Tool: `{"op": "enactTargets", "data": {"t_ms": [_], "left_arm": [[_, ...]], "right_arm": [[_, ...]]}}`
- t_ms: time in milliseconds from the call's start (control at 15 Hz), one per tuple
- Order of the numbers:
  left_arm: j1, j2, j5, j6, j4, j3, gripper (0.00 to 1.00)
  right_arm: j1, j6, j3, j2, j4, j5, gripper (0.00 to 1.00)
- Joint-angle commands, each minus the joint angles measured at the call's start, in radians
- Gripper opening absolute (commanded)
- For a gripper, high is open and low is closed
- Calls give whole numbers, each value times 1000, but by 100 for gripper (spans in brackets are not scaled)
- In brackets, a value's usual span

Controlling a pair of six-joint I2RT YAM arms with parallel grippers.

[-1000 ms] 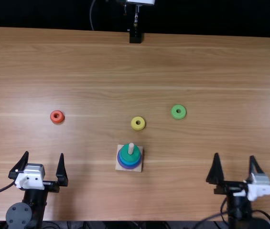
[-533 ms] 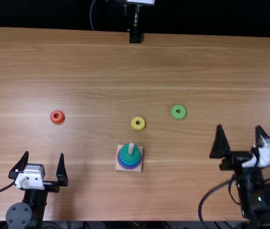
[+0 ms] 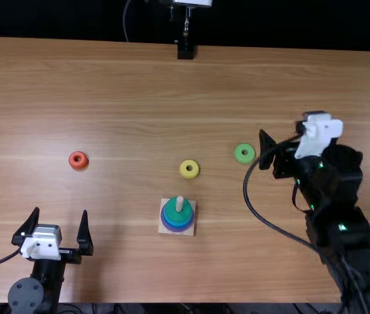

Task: Build the Hanoi tower: stack the rings onto the peg from bottom to top in this color order: purple, dark blue, light blue, dark green, light green, yellow, orange.

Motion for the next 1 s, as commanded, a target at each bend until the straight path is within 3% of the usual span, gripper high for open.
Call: {"op": "enactTargets", "data": {"t_ms": [0,267,467,733,933], "left_arm": [[11,-12,7,12,-4,-32,100],[11,-12,7,12,-4,-32,100],[11,-12,7,12,-4,-32,100],[11,-12,9,12,-4,-32,100],[11,-12,7,12,-4,-32,100]], "right_arm": [[23,-56,65,86,0,-33,100],[34,-106,188,333,-124,-39,100],[71,-106,251,477,-229,-39,100],[83,-99,301,604,-243,-37,100],[75,-97,337,651,-242,-6,100]]}}
